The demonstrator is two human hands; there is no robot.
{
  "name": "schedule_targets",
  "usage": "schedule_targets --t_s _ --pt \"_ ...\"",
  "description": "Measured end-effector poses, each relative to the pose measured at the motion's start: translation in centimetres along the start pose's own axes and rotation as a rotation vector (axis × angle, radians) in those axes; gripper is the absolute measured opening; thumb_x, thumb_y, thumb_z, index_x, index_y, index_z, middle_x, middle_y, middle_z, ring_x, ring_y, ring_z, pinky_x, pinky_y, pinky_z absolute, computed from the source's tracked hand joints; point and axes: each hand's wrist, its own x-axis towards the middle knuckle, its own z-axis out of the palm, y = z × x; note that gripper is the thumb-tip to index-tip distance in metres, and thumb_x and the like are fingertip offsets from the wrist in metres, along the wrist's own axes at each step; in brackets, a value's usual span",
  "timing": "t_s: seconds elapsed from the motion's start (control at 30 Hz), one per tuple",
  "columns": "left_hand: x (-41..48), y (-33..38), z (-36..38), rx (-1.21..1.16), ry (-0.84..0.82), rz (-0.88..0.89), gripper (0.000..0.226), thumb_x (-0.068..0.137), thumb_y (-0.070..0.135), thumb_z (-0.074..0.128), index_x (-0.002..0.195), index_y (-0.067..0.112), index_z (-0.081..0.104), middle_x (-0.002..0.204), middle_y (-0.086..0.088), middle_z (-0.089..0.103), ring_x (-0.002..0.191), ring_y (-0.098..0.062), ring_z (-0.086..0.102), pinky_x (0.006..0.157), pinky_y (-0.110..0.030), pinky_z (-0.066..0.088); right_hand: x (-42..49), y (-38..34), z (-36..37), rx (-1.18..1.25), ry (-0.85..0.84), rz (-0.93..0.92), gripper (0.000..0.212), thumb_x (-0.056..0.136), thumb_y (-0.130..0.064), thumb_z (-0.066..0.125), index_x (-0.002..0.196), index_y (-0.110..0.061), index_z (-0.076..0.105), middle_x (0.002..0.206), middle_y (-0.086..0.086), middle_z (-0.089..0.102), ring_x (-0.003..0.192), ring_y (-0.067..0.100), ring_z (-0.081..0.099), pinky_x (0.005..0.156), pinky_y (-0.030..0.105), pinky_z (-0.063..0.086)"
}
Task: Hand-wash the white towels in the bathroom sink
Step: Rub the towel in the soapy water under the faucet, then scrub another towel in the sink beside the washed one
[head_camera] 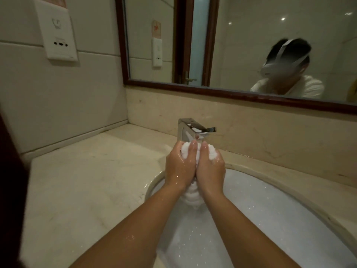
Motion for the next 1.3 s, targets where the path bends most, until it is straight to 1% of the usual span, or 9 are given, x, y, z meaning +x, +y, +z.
schedule_targets --t_s 0.2,0.37,0.5,0.63,0.73,0.9,1.0,1.2,1.3 --pt "-0.3 2.0 -3.7 0.014 0.062 -0.067 0.029 0.104 0.045 0.057 0.086 0.024 0.062 0.081 0.006 0.069 0.075 -0.009 0.064 0.065 -0.024 0.049 -2.4 -2.7 1.0 -0.042 -0.152 0.116 0.033 0.104 -0.052 0.055 0.122 -0.027 0.043 0.120 0.001 0.060 0.096 0.009 0.063 0.072 0.026 0.049" --pt "3.7 5.0 -8.2 0.076 0.067 -0.154 0.023 0.104 0.048 0.055 0.100 0.026 0.062 0.091 0.011 0.069 0.085 -0.004 0.065 0.071 -0.020 0.051 -2.3 -7.7 5.3 -0.059 -0.192 0.137 0.040 0.104 -0.046 0.059 0.130 -0.016 0.052 0.121 0.005 0.062 0.097 0.009 0.064 0.067 0.012 0.049" --pt "9.5 5.9 -12.5 0.170 0.065 -0.195 0.024 0.105 0.048 0.054 0.111 0.025 0.059 0.099 0.013 0.067 0.093 -0.003 0.065 0.073 -0.013 0.047 -0.6 -11.8 10.4 -0.090 -0.359 0.315 0.037 0.103 -0.054 0.056 0.127 -0.028 0.047 0.111 -0.007 0.063 0.102 0.017 0.064 0.085 0.033 0.051" --pt "14.6 4.9 -15.0 0.534 -0.172 -0.306 0.042 0.110 0.051 0.037 0.125 0.025 0.067 0.122 -0.003 0.071 0.114 -0.026 0.065 0.095 -0.034 0.048 1.6 -12.9 13.8 -0.287 -0.519 0.414 0.061 0.089 -0.067 0.059 0.138 -0.032 0.052 0.127 -0.002 0.066 0.115 0.024 0.065 0.103 0.043 0.053" --pt "16.1 5.6 -14.7 0.622 -0.296 -0.280 0.043 0.110 0.048 0.038 0.136 0.026 0.063 0.136 0.000 0.066 0.127 -0.026 0.058 0.108 -0.041 0.043 3.0 -13.7 13.1 -0.393 -0.492 0.412 0.043 0.100 -0.035 0.061 0.140 -0.023 0.056 0.124 0.000 0.064 0.111 0.023 0.064 0.096 0.031 0.049" --pt "14.7 9.8 -11.3 0.430 -0.398 -0.141 0.031 0.108 0.038 0.048 0.115 0.018 0.070 0.114 0.001 0.070 0.101 -0.018 0.066 0.090 -0.035 0.053 4.4 -16.5 7.5 -0.408 -0.431 0.367 0.027 0.098 -0.027 0.060 0.124 -0.024 0.067 0.113 0.006 0.074 0.104 0.028 0.071 0.096 0.046 0.057" --pt "12.7 13.4 -8.1 0.392 -0.430 -0.087 0.040 0.098 0.048 0.044 0.106 0.019 0.070 0.104 0.003 0.071 0.092 -0.018 0.066 0.084 -0.038 0.054 5.3 -18.9 1.6 -0.422 -0.328 0.349 0.015 0.101 -0.023 0.059 0.113 -0.024 0.068 0.096 -0.004 0.069 0.096 0.022 0.065 0.084 0.030 0.047" --pt "4.5 19.4 1.6 0.394 -0.733 0.032 0.030 0.106 0.039 0.051 0.112 0.017 0.071 0.106 -0.003 0.070 0.097 -0.022 0.065 0.086 -0.040 0.055 4.7 -20.4 -15.0 -0.611 -0.181 0.408 0.030 0.104 -0.022 0.053 0.131 -0.017 0.065 0.111 -0.002 0.063 0.095 0.015 0.056 0.069 0.021 0.040" --pt "-1.0 21.5 7.0 0.367 -0.856 0.113 0.022 0.105 0.038 0.056 0.109 0.020 0.069 0.103 0.003 0.067 0.090 -0.015 0.064 0.083 -0.039 0.058 3.6 -19.8 -23.5 -0.672 -0.064 0.461 0.029 0.104 -0.022 0.057 0.130 -0.016 0.065 0.120 0.003 0.070 0.097 0.015 0.058 0.079 0.023 0.041"
